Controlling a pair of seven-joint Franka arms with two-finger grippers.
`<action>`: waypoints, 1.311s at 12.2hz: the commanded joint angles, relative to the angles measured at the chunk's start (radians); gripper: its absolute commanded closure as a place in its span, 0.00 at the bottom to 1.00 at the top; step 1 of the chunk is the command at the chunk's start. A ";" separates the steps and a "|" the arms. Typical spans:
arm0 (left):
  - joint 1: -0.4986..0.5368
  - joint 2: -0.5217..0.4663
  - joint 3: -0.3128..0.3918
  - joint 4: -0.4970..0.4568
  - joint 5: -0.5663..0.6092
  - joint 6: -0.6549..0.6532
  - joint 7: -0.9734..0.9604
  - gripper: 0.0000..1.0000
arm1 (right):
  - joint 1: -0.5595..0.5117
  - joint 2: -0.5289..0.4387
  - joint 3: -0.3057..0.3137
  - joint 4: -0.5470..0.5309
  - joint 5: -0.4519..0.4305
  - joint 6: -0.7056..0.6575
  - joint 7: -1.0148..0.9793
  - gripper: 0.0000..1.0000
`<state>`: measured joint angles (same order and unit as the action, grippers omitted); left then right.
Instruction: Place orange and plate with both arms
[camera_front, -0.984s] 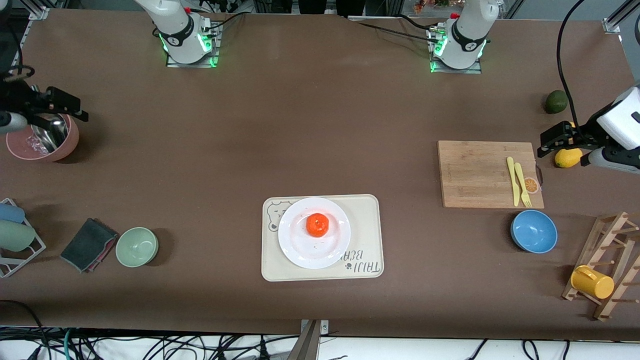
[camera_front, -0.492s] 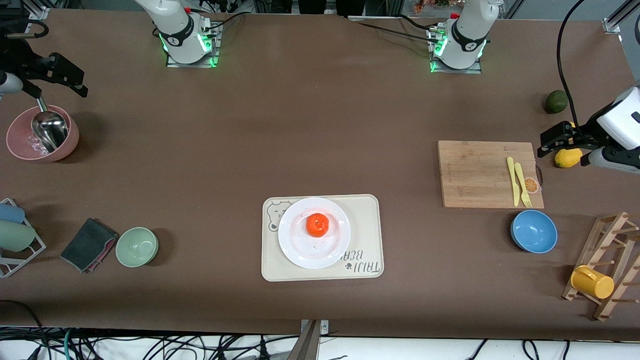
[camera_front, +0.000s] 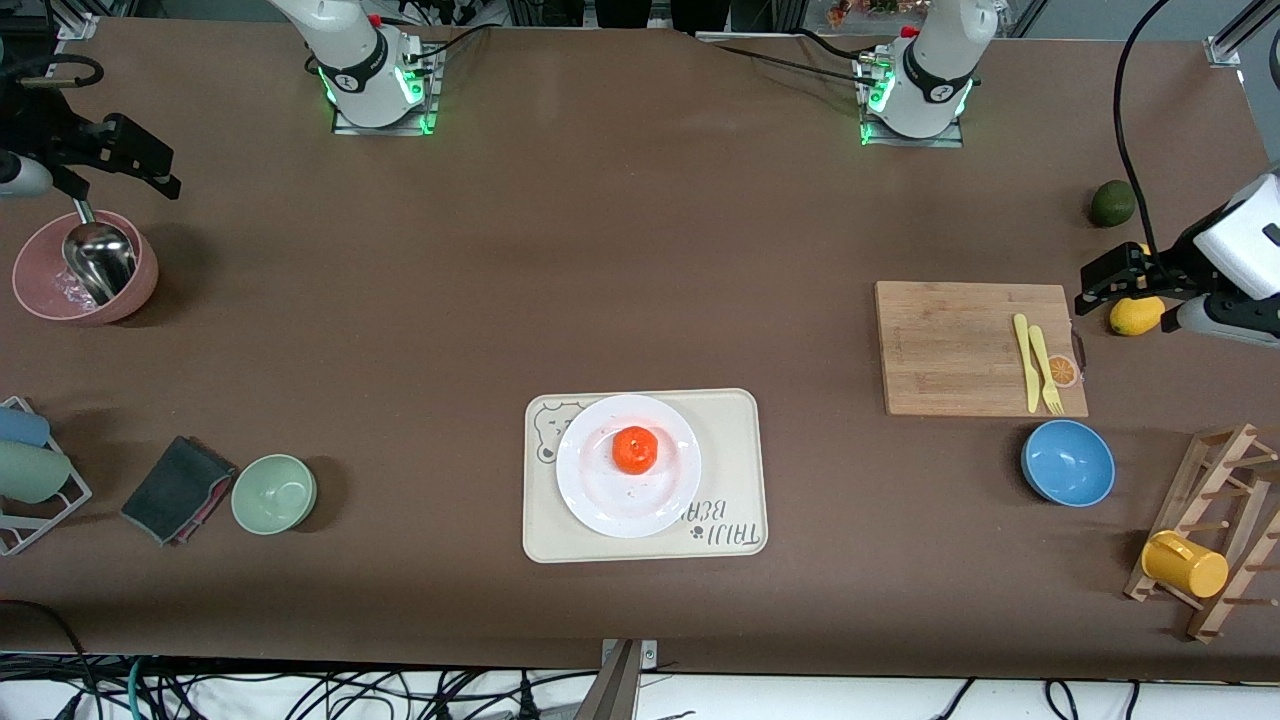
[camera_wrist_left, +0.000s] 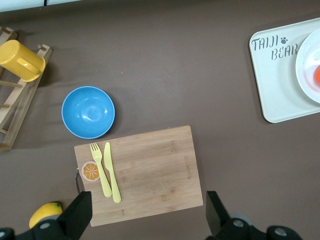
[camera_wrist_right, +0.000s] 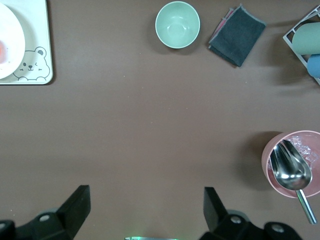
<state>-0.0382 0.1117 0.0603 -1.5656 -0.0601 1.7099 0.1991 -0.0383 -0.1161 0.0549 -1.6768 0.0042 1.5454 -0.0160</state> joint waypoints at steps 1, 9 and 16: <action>0.004 0.006 0.001 0.019 -0.027 -0.007 0.023 0.00 | -0.008 0.024 -0.007 0.032 -0.015 -0.019 0.007 0.00; 0.004 0.006 0.001 0.019 -0.027 -0.007 0.023 0.00 | -0.015 0.059 -0.010 0.058 -0.019 -0.048 -0.007 0.00; 0.004 0.006 0.001 0.019 -0.027 -0.007 0.023 0.00 | -0.015 0.058 -0.009 0.063 -0.012 -0.047 -0.005 0.00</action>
<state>-0.0382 0.1117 0.0603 -1.5656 -0.0601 1.7099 0.1991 -0.0507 -0.0702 0.0400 -1.6458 -0.0066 1.5234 -0.0168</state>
